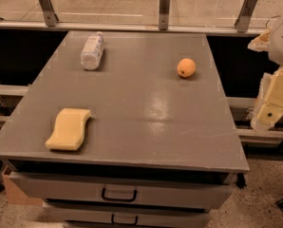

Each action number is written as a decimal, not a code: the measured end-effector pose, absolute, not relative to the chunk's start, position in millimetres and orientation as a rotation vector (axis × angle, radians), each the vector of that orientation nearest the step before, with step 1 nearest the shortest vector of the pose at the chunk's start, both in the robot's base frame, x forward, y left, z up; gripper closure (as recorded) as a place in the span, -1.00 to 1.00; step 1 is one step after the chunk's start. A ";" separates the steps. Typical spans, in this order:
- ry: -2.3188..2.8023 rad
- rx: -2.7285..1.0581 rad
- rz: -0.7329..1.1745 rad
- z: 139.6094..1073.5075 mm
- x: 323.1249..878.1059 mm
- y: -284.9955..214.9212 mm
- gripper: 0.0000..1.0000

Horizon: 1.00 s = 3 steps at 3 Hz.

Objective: Pick orange

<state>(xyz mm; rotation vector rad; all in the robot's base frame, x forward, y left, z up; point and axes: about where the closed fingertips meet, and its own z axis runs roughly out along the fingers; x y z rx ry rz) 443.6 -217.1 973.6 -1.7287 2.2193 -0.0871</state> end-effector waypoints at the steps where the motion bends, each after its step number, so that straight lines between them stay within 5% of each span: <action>1: 2.119 -1.750 -0.003 947.4 496.3 -209.2 -1.00; 3: 2.025 -1.616 0.146 894.6 603.7 -188.8 -1.00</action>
Offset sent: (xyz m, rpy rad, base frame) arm 0.1906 0.0285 -0.0913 0.2920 -0.0990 0.0965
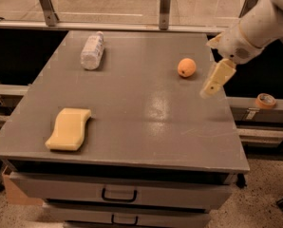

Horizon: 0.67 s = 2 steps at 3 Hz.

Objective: Pick orange

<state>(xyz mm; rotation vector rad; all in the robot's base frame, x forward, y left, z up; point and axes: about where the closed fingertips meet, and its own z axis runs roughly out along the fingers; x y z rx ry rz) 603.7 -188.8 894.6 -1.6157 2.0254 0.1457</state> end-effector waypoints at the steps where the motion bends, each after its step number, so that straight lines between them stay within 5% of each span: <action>1: 2.033 -1.533 0.242 874.3 636.1 -175.5 -1.00; 2: 2.043 -1.464 0.320 860.6 659.3 -160.1 -1.00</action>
Offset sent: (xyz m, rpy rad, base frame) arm 0.0841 0.0434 -0.0455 0.2467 0.0753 -0.1047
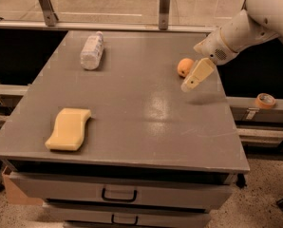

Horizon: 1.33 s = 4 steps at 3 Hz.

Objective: Pick orange

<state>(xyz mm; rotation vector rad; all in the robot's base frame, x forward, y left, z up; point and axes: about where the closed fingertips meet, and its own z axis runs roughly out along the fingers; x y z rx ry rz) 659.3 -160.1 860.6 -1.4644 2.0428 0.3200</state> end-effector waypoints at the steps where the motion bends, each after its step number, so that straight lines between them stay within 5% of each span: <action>1: 2.052 -1.414 0.364 846.9 675.1 -148.6 -0.65; 4: 1.971 -1.399 0.508 860.0 668.2 -124.9 0.74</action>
Offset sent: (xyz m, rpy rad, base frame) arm 0.0310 0.0203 -0.0215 0.0964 0.0159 -0.0611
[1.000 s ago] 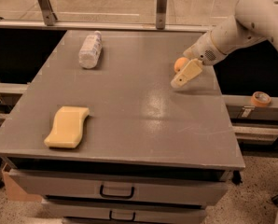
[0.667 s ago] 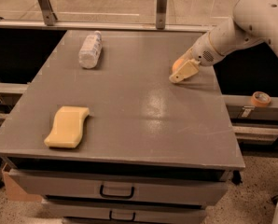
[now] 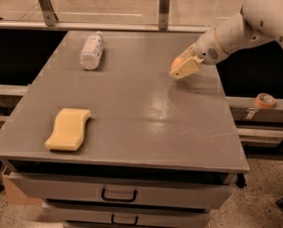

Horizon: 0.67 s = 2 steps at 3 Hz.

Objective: Pick orange

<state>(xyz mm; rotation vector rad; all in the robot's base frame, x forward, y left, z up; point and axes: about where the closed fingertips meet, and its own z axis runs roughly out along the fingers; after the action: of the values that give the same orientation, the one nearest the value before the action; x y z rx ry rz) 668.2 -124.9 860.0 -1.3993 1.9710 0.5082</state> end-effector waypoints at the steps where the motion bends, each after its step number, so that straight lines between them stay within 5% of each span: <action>1: 1.800 -1.447 0.738 901.5 630.3 -90.3 1.00; 2: 1.625 -1.448 1.001 944.3 595.0 -56.2 1.00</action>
Offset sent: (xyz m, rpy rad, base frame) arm -0.1213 0.0963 0.1506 0.6299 0.1258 0.4647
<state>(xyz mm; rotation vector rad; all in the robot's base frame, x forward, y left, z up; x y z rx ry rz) 595.0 -56.2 944.3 -1.4476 1.6247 1.0006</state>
